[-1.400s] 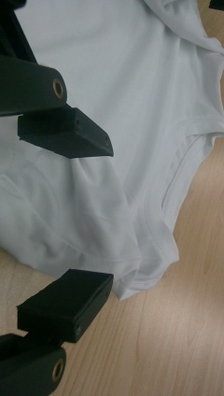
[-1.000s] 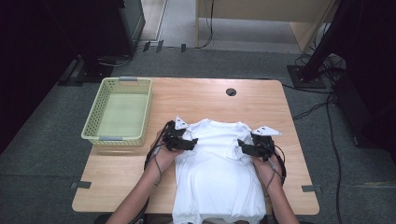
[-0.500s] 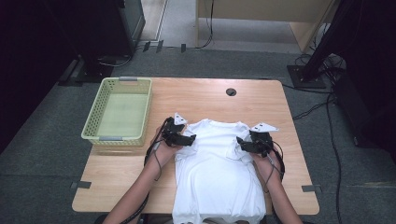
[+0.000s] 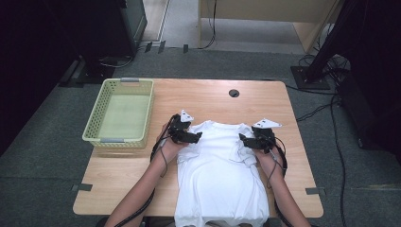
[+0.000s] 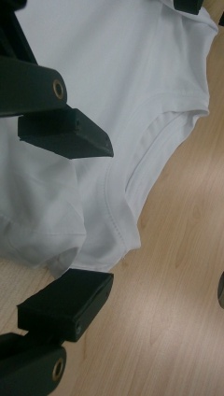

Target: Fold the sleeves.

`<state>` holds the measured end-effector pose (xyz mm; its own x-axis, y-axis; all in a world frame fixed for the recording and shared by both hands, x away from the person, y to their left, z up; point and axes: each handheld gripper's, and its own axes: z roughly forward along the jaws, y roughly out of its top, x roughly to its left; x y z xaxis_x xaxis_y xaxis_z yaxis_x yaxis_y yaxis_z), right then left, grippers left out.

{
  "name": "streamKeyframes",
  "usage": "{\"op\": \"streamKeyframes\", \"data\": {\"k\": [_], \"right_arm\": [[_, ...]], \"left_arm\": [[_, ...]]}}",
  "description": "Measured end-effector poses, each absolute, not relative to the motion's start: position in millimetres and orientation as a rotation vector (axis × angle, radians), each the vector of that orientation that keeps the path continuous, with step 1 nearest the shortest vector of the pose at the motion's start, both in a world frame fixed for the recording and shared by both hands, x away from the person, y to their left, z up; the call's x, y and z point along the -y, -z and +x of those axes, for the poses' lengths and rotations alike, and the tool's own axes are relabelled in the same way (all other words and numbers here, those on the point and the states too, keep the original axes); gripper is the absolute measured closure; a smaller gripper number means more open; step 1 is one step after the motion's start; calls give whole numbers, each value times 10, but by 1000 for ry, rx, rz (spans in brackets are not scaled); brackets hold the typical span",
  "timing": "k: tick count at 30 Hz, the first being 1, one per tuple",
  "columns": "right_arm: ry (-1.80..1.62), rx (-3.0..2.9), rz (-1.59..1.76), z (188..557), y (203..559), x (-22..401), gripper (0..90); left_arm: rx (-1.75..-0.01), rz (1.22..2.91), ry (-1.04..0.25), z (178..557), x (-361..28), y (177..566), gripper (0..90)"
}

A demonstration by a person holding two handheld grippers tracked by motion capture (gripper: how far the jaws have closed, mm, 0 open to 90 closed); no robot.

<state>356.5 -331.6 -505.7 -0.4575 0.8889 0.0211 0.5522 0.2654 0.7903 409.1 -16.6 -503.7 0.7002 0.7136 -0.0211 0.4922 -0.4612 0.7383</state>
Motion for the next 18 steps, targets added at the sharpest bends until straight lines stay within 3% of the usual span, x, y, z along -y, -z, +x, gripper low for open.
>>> {"op": "streamKeyframes", "data": {"k": [18], "right_arm": [[-1069, -2092, 1308, 3712, 5075, 3367, 362]], "left_arm": [[-878, 2148, -389, 4295, 277, 5107, 218]]}}
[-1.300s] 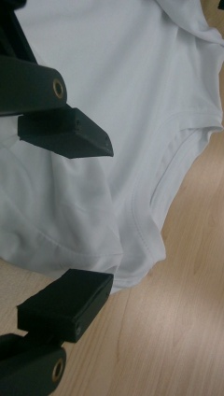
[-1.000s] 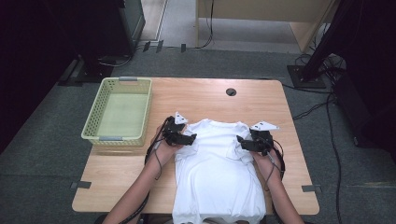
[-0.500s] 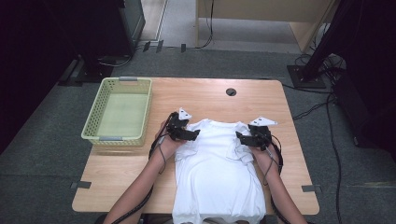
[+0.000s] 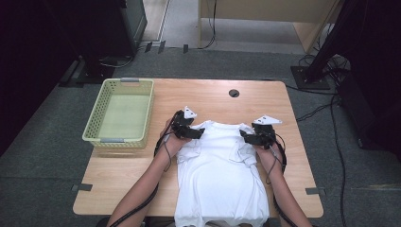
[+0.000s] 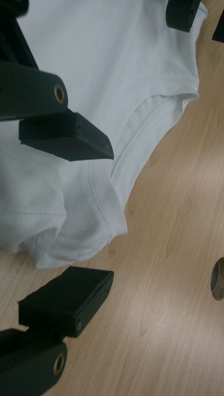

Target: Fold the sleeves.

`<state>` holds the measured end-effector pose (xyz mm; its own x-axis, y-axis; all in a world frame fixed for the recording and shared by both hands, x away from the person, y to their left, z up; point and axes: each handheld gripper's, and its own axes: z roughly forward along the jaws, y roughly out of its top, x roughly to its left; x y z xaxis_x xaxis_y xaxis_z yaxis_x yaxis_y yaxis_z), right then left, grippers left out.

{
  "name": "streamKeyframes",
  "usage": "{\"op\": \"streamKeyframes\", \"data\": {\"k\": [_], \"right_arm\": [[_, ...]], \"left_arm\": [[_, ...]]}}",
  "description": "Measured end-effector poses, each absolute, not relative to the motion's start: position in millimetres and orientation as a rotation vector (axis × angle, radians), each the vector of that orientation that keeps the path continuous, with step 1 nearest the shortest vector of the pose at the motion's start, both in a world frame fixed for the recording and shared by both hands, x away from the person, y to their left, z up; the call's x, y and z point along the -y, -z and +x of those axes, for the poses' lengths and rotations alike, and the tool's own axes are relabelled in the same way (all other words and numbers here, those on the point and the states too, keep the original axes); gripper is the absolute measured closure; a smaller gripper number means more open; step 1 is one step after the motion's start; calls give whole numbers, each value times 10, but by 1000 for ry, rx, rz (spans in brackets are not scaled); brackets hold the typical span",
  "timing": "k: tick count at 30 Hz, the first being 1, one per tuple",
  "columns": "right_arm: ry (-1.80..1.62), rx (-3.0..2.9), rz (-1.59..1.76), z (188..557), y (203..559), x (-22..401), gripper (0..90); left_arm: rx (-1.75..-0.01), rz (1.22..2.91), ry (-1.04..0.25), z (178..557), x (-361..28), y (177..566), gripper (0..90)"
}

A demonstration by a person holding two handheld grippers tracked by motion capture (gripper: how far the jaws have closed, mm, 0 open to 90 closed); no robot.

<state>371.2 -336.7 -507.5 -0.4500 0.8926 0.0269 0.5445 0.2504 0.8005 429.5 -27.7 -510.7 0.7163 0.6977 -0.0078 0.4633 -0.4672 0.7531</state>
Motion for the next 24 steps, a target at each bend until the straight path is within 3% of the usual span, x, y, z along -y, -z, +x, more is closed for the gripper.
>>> {"op": "streamKeyframes", "data": {"k": [15, 24], "right_arm": [[-1033, -2113, 1312, 3852, 5145, 3373, 363], [-1046, -2123, 1326, 3922, 5193, 3437, 407]], "left_arm": [[-868, 2172, -377, 4391, 382, 5194, 217], [-882, 2156, -377, 4427, 381, 5204, 219]]}}
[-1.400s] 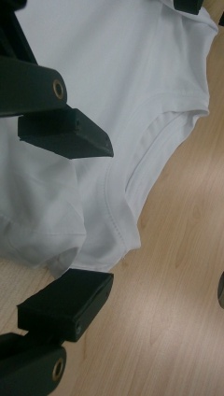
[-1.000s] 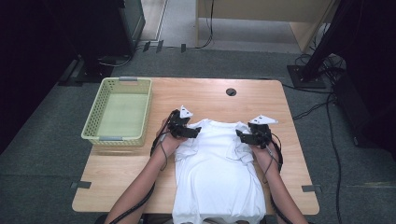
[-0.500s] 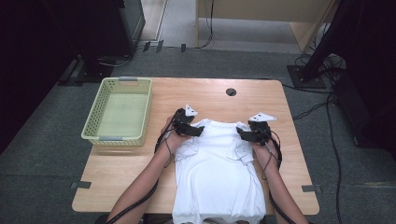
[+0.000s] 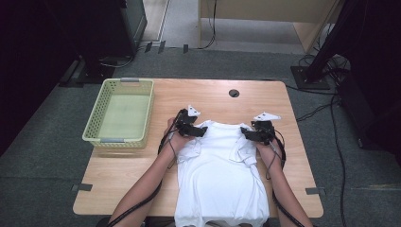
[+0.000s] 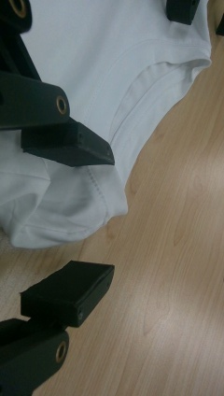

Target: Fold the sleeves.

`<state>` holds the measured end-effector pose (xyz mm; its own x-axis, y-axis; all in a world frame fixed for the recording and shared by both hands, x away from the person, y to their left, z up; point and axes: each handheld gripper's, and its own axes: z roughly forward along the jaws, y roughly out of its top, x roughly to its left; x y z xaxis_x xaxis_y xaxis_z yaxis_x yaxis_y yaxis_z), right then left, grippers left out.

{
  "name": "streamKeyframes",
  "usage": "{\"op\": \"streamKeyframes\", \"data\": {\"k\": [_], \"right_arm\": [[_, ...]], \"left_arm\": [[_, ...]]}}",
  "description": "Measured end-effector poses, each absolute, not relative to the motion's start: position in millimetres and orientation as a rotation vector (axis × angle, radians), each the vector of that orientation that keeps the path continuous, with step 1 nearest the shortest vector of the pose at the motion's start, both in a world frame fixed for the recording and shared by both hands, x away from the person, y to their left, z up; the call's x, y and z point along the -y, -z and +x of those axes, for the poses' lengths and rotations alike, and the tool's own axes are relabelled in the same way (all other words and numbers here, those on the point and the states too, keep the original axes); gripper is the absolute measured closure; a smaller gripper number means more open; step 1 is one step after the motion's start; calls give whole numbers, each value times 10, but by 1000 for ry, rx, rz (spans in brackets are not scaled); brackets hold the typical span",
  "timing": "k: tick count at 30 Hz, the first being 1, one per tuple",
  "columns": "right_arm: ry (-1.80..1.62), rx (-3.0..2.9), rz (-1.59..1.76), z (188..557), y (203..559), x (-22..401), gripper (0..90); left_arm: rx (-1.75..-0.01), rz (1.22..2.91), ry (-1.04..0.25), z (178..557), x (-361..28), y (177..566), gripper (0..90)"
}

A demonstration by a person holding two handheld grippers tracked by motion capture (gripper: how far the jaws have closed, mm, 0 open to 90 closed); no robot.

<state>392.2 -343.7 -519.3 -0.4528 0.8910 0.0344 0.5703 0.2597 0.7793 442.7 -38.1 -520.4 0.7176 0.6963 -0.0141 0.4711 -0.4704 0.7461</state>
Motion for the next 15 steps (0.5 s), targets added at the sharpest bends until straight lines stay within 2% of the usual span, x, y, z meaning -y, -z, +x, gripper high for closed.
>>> {"op": "streamKeyframes", "data": {"k": [3, 4, 15], "right_arm": [[-1046, -2128, 1313, 3929, 5204, 3448, 407], [-1047, -2137, 1316, 3936, 5224, 3457, 407], [-1029, -2151, 1324, 3984, 5233, 3438, 422]], "left_arm": [[-867, 2156, -360, 4432, 367, 5202, 220], [-904, 2144, -383, 4436, 353, 5201, 245], [-916, 2141, -400, 4470, 356, 5203, 246]]}}
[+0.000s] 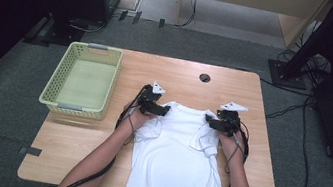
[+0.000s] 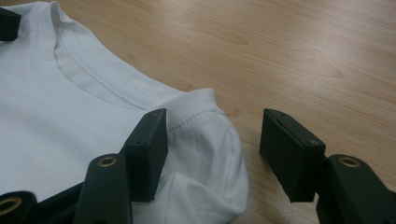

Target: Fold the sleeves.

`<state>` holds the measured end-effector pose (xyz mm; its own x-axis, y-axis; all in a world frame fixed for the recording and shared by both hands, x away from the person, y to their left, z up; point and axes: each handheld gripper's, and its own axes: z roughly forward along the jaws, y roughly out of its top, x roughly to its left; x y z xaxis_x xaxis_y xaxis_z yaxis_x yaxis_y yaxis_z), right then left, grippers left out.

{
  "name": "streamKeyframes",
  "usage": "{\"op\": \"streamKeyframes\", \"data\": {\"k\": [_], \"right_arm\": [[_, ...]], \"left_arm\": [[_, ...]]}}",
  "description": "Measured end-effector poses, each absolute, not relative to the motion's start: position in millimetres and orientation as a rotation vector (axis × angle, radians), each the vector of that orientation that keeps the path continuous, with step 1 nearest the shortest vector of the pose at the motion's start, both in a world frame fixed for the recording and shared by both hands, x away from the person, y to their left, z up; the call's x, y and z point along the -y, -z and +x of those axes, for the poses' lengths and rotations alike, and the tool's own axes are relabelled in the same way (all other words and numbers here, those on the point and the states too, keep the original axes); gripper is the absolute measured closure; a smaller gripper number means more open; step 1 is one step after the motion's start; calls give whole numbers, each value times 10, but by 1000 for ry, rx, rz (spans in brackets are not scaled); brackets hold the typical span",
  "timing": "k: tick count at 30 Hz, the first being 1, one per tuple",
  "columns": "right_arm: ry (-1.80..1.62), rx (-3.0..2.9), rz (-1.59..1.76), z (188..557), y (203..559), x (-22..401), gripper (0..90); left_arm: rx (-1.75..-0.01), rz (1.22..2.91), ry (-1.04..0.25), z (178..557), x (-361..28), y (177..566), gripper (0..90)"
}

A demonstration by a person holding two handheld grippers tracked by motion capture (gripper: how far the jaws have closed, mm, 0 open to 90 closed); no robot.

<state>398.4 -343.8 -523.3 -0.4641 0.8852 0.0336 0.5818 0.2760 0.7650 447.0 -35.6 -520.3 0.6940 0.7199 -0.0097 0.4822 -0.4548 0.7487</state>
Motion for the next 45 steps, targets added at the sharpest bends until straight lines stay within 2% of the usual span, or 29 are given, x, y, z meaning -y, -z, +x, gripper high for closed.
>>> {"op": "streamKeyframes", "data": {"k": [2, 3, 7, 20, 24, 29, 35, 40, 45], "right_arm": [[-1030, -2151, 1323, 3989, 5233, 3433, 430], [-1030, -2151, 1322, 3990, 5233, 3433, 445], [-1045, -2160, 1306, 3988, 5229, 3412, 555], [-1057, -2167, 1289, 4002, 5227, 3338, 734], [-1070, -2181, 1281, 4003, 5227, 3315, 844], [-1057, -2183, 1311, 4019, 5211, 3268, 869], [-999, -2219, 1345, 4073, 5152, 3205, 877], [-1096, -2197, 1414, 4140, 5067, 3236, 877], [-1068, -2207, 1380, 4194, 5003, 3174, 876]], "left_arm": [[-913, 2138, -400, 4471, 353, 5201, 259], [-909, 2131, -400, 4465, 348, 5199, 317], [-904, 2124, -403, 4457, 341, 5197, 407], [-874, 2117, -384, 4422, 355, 5193, 682], [-878, 2116, -383, 4438, 338, 5190, 764], [-870, 2114, -359, 4435, 343, 5192, 869], [-948, 2112, -303, 4476, 320, 5154, 896], [-1001, 2108, -259, 4539, 211, 5117, 900], [-1007, 2077, -270, 4562, 143, 5065, 900]]}}
